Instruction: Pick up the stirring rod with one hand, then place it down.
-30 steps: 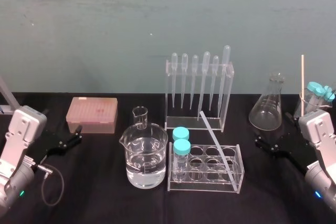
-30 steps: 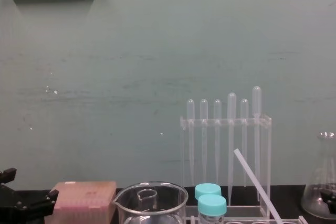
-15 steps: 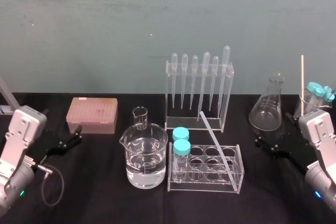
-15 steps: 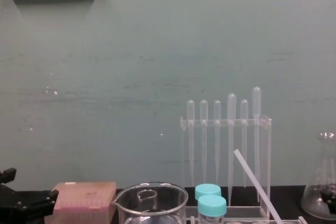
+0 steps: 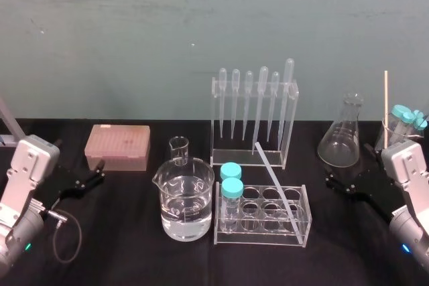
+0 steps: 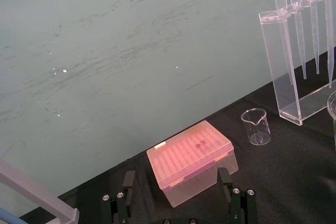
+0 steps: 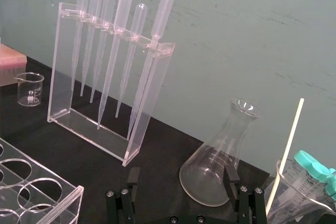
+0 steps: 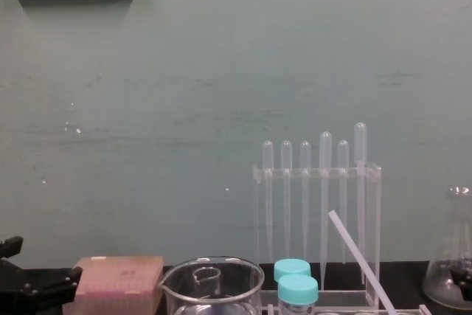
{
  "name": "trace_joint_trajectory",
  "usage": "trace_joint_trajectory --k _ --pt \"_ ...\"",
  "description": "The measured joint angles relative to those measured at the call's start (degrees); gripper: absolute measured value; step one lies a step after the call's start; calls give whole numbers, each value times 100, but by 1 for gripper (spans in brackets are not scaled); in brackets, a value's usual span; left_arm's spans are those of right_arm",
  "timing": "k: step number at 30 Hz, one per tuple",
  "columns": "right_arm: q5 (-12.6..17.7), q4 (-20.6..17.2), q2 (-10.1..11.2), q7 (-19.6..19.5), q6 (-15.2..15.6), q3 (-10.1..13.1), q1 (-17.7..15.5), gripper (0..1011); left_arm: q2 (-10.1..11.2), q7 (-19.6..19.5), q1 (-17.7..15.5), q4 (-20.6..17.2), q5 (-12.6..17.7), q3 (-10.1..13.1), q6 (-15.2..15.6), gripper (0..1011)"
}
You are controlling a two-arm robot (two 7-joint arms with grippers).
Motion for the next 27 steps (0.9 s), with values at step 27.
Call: trace_joint_trajectory --k 27 --pt "0 0 0 0 0 0 0 1003 0 0 0 0 0 0 0 1000"
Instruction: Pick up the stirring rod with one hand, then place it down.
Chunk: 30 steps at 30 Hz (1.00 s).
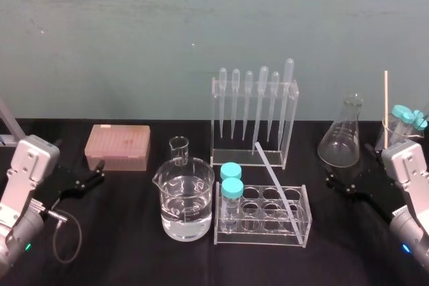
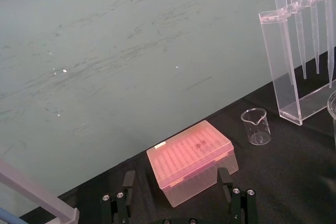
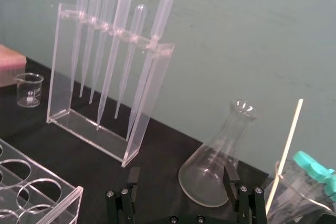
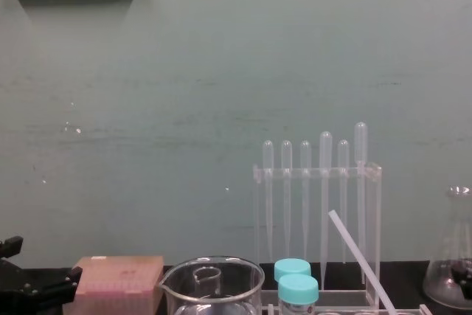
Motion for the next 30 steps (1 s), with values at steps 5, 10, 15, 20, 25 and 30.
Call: trace_joint_trajectory --k 5,10,15,20,25,30 --pt "-156 -109 -72 -191 -302 170 -136 1003 0 0 0 0 0 0 0 1000" --pt "-422 -276 -180 -387 -1087 309 -230 1003 0 0 0 0 0 0 0 1000" --pt "-485 -440 -257 -232 -1694 305 -210 1003 0 0 0 0 0 0 0 1000" --pt "-420 -564 -305 241 -2046 151 -127 1003 0 0 0 0 0 0 0 1000" --pt "-167 -593 -408 919 -2165 -105 8 1003 0 0 0 0 0 0 0 1000" --pt "196 -547 -514 1337 -1765 -226 107 1003 0 0 0 0 0 0 0 1000"
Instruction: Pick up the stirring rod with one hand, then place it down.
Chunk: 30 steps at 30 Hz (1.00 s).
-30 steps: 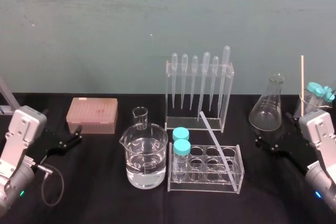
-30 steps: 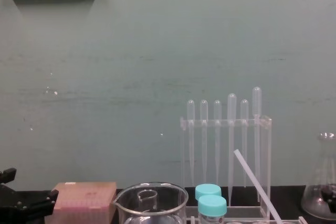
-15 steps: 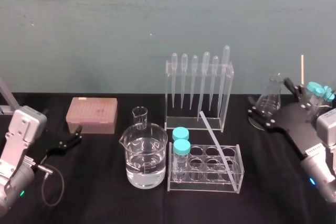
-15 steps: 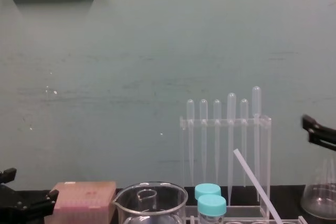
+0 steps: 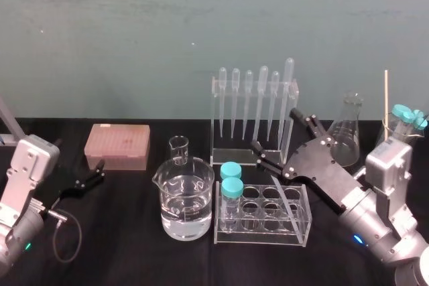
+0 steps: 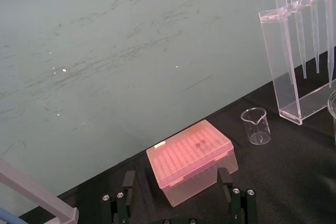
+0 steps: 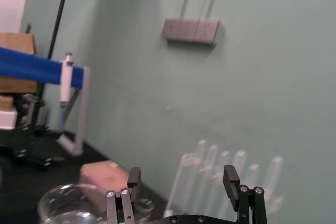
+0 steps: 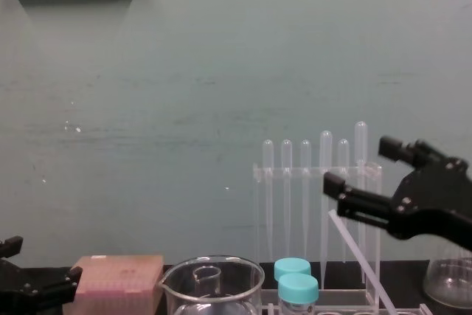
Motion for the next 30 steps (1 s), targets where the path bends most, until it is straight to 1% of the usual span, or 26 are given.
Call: trace_joint_trajectory --k 1,2,5,6,8,11,13,18,22,26,30 --pt "67 5 -15 53 95 -7 8 1003 0 0 0 0 0 0 0 1000" --pt "166 11 -43 127 260 -14 20 1003 0 0 0 0 0 0 0 1000" --pt "327 25 -83 210 537 -7 24 1003 0 0 0 0 0 0 0 1000" --pt "407 34 -106 237 715 7 24 1003 0 0 0 0 0 0 0 1000" --pt "464 44 -126 256 866 27 24 1003 0 0 0 0 0 0 0 1000" --pt "595 77 -172 301 1194 76 15 1003 0 0 0 0 0 0 0 1000" --pt "661 97 -190 338 1339 95 12 1003 0 0 0 0 0 0 0 1000" --pt "909 217 -257 544 1804 142 39 1003 0 0 0 0 0 0 0 1000" --pt "995 312 -316 640 2005 176 76 1003 0 0 0 0 0 0 0 1000" --pt "996 367 -372 662 2127 201 106 1003 0 0 0 0 0 0 0 1000" --pt "996 366 -367 663 2123 201 104 1003 0 0 0 0 0 0 0 1000"
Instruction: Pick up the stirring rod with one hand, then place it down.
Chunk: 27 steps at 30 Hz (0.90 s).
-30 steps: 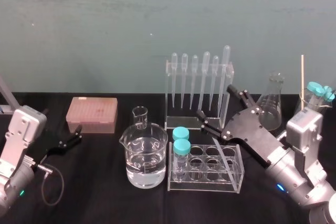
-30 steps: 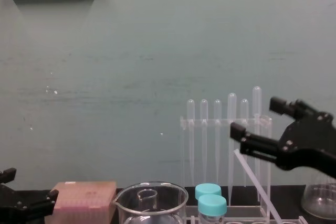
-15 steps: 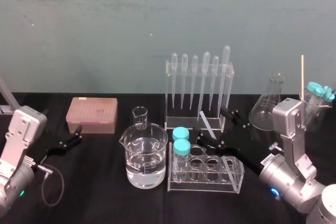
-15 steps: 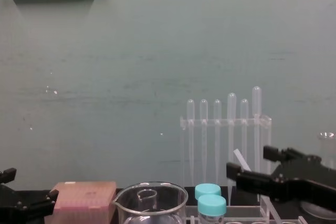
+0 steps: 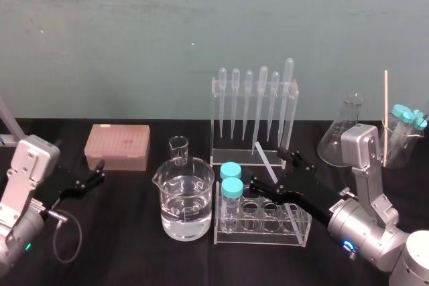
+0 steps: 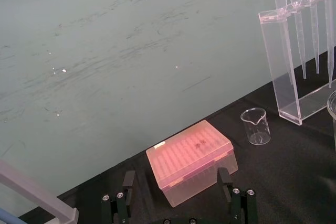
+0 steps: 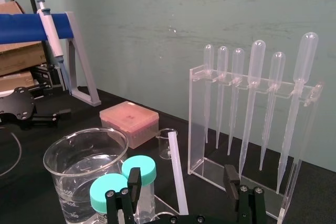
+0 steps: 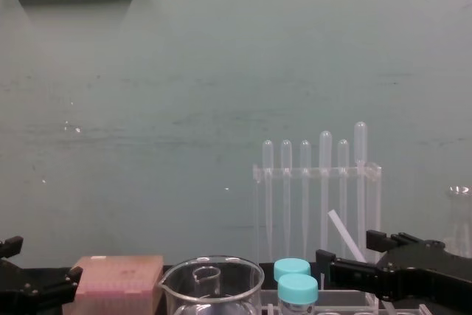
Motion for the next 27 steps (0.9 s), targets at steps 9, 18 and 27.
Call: trace_joint_trajectory --k 9,18,27 --pt "-2 -13 11 0 -27 -4 -7 1003 0 0 0 0 0 0 0 1000" --pt "-6 -21 16 -2 -46 -10 -11 813 0 0 0 0 0 0 0 1000" --pt "-8 -26 21 -4 -52 -10 -14 540 0 0 0 0 0 0 0 1000"
